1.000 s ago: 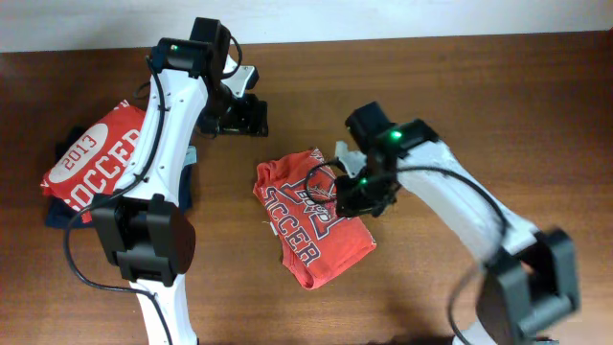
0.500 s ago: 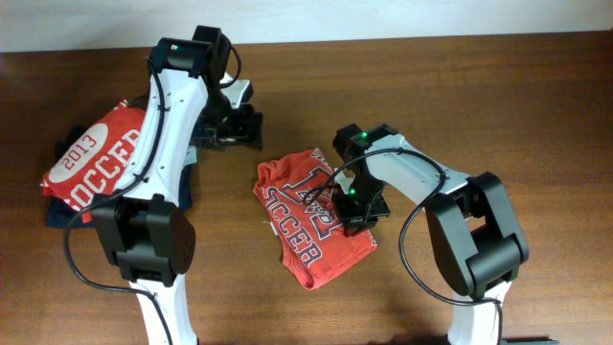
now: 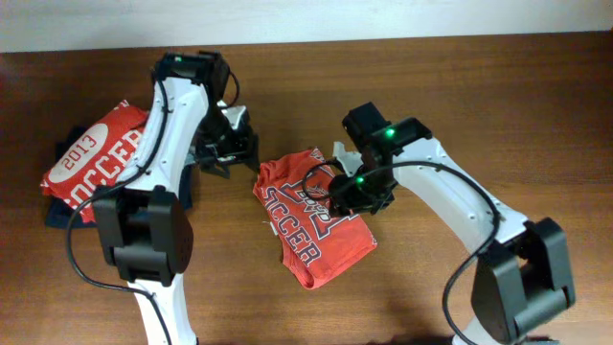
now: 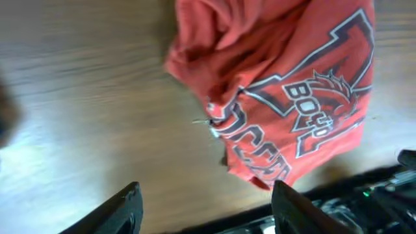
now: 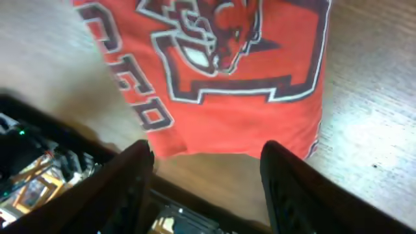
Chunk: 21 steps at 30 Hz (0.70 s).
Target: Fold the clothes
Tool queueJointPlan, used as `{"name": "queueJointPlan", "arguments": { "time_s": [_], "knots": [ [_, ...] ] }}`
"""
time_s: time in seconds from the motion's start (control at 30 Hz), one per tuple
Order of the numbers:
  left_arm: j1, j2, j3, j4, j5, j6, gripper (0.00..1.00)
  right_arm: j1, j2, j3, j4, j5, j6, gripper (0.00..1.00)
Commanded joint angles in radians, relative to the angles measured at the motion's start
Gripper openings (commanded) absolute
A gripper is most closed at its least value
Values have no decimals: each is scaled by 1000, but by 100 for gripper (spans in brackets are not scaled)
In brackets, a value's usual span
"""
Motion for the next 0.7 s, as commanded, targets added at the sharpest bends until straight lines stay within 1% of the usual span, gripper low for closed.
{"name": "queueJointPlan", "arguments": {
  "time_s": [0.0, 0.03, 0.17, 0.23, 0.37, 0.53, 0.6, 0.67],
  "knots": [
    [0, -1, -110, 48, 127, -37, 63, -6, -12, 13, 3, -7, -9, 57],
    [0, -2, -160, 76, 142, -60, 63, -6, -12, 13, 3, -6, -9, 57],
    [1, -11, -306, 165, 244, -76, 63, -6, -12, 13, 4, -6, -9, 57],
    [1, -24, -413, 228, 291, -106, 64, -6, -12, 13, 9, -6, -10, 57],
    [1, -50, -546, 334, 317, -157, 64, -6, -12, 13, 14, -7, -9, 57],
    [0, -97, -636, 468, 315, -218, 65, -5, -11, 13, 26, -7, -8, 57],
    [0, -121, -675, 542, 316, -277, 69, -6, -11, 10, 35, -6, 16, 57],
    [-3, -131, -710, 591, 316, -308, 70, -5, -10, 6, 44, -6, 46, 57]
  ]
}}
